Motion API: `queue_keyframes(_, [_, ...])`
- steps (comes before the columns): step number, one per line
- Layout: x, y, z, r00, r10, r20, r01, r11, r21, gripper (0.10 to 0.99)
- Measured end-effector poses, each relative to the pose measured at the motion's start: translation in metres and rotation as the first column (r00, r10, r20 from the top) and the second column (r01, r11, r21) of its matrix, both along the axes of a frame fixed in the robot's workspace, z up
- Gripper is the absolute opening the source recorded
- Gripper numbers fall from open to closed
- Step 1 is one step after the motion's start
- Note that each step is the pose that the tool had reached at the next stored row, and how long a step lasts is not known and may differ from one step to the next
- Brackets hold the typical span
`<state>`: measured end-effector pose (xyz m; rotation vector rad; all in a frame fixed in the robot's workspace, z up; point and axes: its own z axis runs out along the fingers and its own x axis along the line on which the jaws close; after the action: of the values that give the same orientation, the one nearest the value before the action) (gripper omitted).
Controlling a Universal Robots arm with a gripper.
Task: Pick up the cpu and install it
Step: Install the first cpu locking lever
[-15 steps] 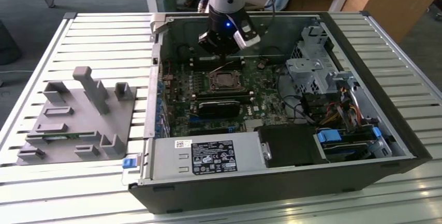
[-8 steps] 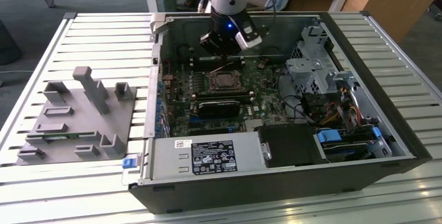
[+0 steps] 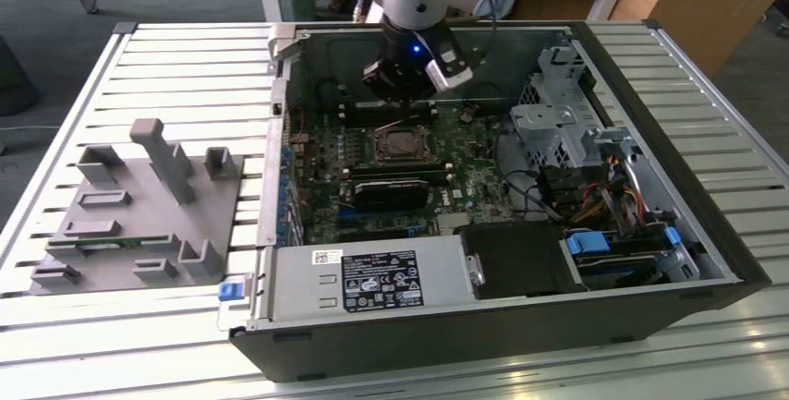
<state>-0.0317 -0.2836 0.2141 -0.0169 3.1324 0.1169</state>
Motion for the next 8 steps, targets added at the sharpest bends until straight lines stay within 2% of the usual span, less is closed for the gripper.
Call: queue_keyframes(8, [0.0062, 0.0000, -0.0086, 1.0000, 0.000, -0.0001, 0.000, 1.0000, 0.000, 0.106])
